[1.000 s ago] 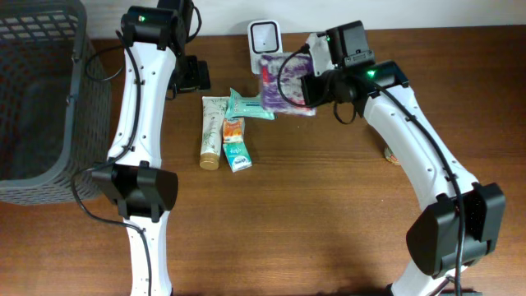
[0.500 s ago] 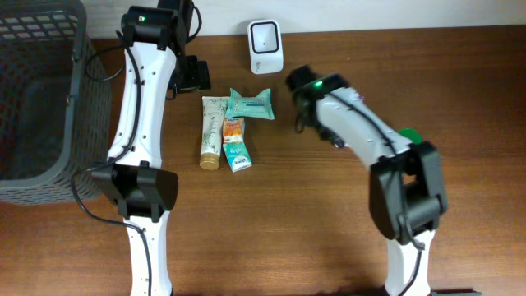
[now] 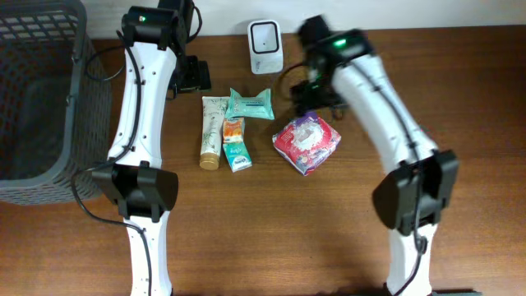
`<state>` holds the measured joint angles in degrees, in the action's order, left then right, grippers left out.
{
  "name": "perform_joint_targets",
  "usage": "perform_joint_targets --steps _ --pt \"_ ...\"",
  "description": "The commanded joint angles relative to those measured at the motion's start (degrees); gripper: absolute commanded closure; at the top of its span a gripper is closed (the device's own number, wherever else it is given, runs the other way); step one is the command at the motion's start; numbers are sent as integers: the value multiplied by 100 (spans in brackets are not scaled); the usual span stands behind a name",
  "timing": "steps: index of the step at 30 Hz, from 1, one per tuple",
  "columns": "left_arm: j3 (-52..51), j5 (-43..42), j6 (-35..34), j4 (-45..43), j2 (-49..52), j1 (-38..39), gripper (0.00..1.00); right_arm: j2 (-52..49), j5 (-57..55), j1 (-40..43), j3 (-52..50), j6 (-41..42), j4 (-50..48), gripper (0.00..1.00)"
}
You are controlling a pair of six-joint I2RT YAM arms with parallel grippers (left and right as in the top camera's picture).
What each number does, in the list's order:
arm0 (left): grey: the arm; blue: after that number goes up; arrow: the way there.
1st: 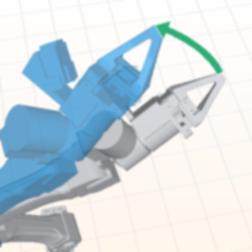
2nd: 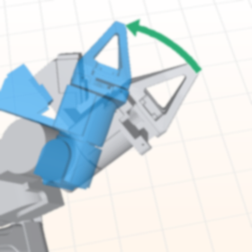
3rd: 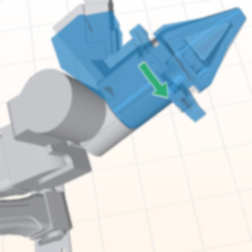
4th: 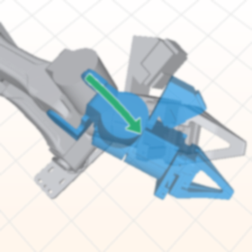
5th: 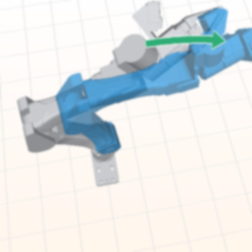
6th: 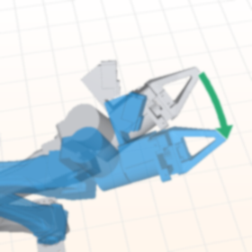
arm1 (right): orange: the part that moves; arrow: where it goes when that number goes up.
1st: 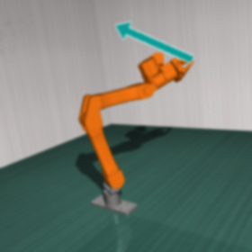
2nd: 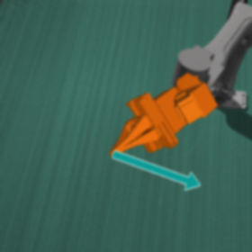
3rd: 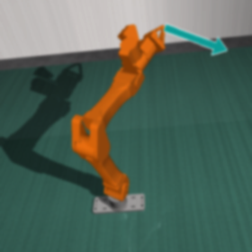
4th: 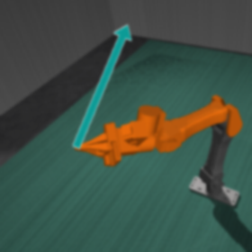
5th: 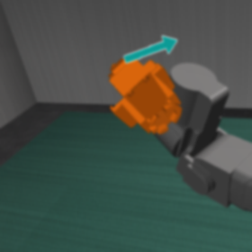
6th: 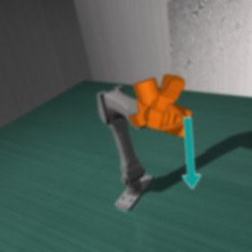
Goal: Scan the item barcode
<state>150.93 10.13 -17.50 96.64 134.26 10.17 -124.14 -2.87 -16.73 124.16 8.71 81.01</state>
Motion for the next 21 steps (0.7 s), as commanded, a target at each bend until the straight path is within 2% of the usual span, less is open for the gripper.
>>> perform_joint_targets --steps 1,3,6,9,10,11,12,13,15,16,21 --pt "-11 83 87 7 -44 15 1 0 2688 1034 -612 -1379 -92 1" --pt "-11 83 87 7 -44 17 1 -2 3335 1392 -1167 -1759 -356 4" --pt "-11 83 87 7 -44 26 1 -2 4000 1596 -2096 -1794 -1150 8" --pt "-11 83 87 7 -44 17 1 -2 4105 1497 -2806 -1790 -1954 9" --pt "-11 83 87 7 -44 17 1 -2 4100 1443 -2979 -1788 -2146 17" --pt "-11 83 87 7 -44 15 1 -2 4017 1390 -3128 -1665 -2277 32" --pt "-11 83 87 7 -46 15 1 -2 3934 1368 -3165 -1661 -2286 36" --pt "-11 83 87 7 -44 17 1 0 3926 1346 -3174 -1661 -2286 45" --pt "-11 83 87 7 -44 17 1 0 3980 1325 -3174 -1644 -2308 87" --pt "-11 83 87 7 -44 17 1 2 3982 1327 -3156 -1349 -2323 96" --pt "-11 83 87 7 -44 15 1 170 5053 1331 -2568 -949 -2500 96"
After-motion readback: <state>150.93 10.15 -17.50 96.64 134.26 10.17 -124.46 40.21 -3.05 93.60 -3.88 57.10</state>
